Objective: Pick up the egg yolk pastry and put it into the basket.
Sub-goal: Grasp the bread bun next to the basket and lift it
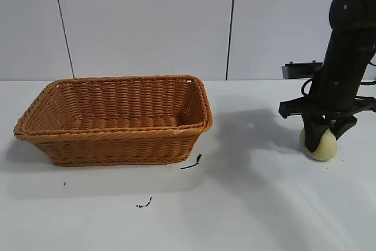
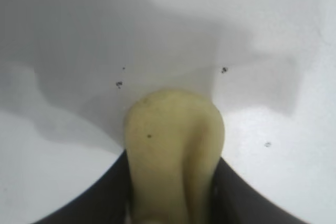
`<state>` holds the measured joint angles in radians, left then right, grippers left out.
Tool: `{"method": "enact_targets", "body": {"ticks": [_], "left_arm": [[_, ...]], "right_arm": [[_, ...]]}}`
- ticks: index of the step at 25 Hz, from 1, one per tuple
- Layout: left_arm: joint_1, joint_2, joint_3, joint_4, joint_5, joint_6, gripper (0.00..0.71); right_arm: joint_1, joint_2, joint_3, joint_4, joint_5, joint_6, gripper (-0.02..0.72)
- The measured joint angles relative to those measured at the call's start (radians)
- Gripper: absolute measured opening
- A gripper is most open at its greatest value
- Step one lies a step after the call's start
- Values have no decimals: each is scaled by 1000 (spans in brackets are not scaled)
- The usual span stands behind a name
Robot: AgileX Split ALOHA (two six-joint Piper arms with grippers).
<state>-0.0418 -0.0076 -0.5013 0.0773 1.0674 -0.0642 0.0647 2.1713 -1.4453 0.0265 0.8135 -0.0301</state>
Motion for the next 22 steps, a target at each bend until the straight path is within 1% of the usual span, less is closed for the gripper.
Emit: {"method": "enact_targets", "body": {"ticks": [9,13,15,17,22], "left_arm": [[0,0,0,0,0,0,696],[0,0,0,0,0,0,696],[0,0,0,0,0,0,696],[0,0,0,0,0,0,696],[0,0,0,0,0,0,696]], "right_arm": [[0,0,0,1,1,0,162],[0,0,-1,1,-1,0,92],[0,0,-2,1,0,0,73],[0,0,-20,1,23,0,68],[0,-22,-157,1,143,0,61]]}}
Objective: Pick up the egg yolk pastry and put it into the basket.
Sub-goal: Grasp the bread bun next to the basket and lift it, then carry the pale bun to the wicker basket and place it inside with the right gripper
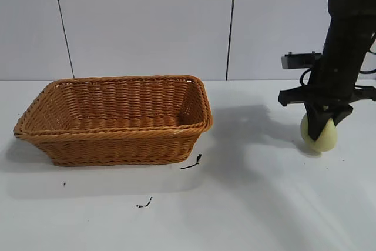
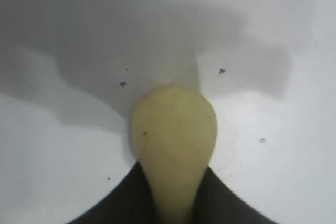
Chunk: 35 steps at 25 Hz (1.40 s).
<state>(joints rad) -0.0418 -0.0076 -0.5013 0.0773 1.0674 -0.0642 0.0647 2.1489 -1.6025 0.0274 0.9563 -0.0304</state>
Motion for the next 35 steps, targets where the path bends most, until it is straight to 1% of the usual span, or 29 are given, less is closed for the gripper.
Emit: {"method": "enact_targets", "body": {"ticks": [3,8,11,13,18,25,27,30,35], "left_arm": [[0,0,0,0,0,0,696],[0,0,0,0,0,0,696],[0,0,0,0,0,0,696],[0,0,0,0,0,0,696],[0,0,0,0,0,0,696],[0,0,0,0,0,0,696],[0,0,0,0,0,0,696],[0,0,0,0,0,0,696],[0,0,0,0,0,0,696]], "right_arm": [[0,-49,-131,0,62,0,61],[3,-79,-342,0,198,0,61],[18,-79,-411,-3,242,0,61],[40,-79,-443,-7,254,0,61],[136,-73,-496,-11,254,0,61],[356,4,-585,-10,243,4,61],[420,33,-600,-10,215,4,61],[491,80,-604,-7,151,7,61],[539,191,-604,-4,43,30,61]]}}
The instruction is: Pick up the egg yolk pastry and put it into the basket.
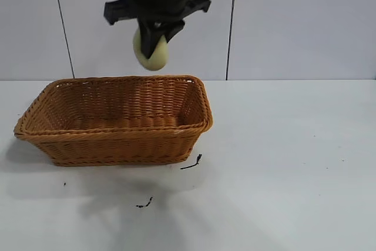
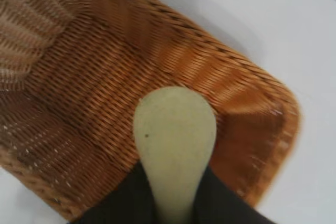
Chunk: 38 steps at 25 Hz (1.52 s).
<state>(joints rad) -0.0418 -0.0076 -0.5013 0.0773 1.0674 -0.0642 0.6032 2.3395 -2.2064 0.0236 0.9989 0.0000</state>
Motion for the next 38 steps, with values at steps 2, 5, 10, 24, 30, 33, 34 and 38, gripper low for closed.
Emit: {"method": "enact_targets", "body": {"ticks": [2,5,10,24,30,33,34,38], "left_arm": [[0,0,0,0,0,0,696],[0,0,0,0,0,0,696],[0,0,0,0,0,0,696],[0,0,0,0,0,0,696],[0,0,0,0,0,0,696],[0,0,0,0,0,0,696],[0,0,0,0,0,0,696],[0,0,0,0,0,0,696]], "right_arm": [[0,50,0,5,-41,0,61],[0,108,0,31,-67,0,61],[0,140,0,58,-79,-14,61],[0,102,-152,57,11,-53,685],[-58,93,-287,54,105,-56,693],[-142,93,-302,50,147,-56,693],[-178,93,-303,46,164,-56,693],[-330,93,-303,38,186,-56,693]]}}
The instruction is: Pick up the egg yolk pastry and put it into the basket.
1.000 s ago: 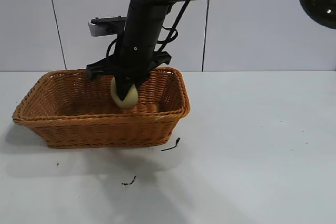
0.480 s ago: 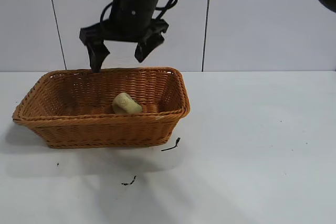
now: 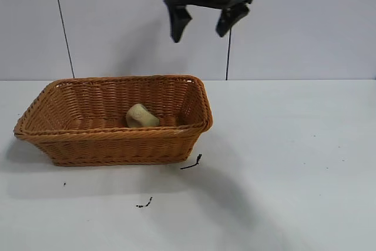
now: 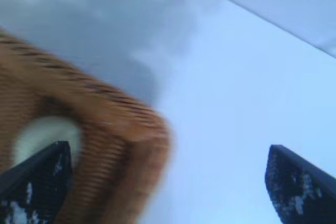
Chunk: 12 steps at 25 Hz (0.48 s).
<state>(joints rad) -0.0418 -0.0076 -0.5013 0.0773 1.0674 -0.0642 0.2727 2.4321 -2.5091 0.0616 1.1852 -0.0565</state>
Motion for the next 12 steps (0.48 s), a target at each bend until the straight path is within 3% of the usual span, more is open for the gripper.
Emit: {"method": "enact_targets", "body": {"ticks": [7,12], "left_arm": [[0,0,0,0,0,0,696],[0,0,0,0,0,0,696]], "right_arm": [[-235,0,0,31,25,0,693],[-297,-15,23,42,25,-2,693]]}}
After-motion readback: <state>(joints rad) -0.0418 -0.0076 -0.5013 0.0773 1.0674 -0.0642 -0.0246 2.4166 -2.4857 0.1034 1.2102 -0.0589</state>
